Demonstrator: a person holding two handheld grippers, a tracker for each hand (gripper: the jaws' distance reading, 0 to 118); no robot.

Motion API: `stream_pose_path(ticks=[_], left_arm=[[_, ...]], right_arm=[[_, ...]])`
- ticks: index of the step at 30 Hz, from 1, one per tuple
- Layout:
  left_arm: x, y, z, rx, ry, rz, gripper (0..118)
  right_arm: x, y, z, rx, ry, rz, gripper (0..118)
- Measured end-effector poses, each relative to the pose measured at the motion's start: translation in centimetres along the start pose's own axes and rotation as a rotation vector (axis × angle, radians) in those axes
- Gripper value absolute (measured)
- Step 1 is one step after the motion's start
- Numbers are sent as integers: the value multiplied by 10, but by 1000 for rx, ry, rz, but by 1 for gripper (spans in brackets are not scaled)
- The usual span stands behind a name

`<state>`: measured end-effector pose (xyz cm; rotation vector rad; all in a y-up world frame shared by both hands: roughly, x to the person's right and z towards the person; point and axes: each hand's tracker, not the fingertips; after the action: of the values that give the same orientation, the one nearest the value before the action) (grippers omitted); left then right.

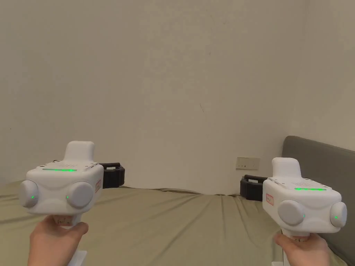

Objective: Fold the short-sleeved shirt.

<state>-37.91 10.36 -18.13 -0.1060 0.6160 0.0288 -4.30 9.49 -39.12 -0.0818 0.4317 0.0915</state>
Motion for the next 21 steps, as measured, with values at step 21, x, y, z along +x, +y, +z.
stream_pose_path(ticks=[21], left_arm=[[5,0,-2,-8,-8,-12,118]], right_arm=[[5,-6,-5,-15,-9,-26,118]])
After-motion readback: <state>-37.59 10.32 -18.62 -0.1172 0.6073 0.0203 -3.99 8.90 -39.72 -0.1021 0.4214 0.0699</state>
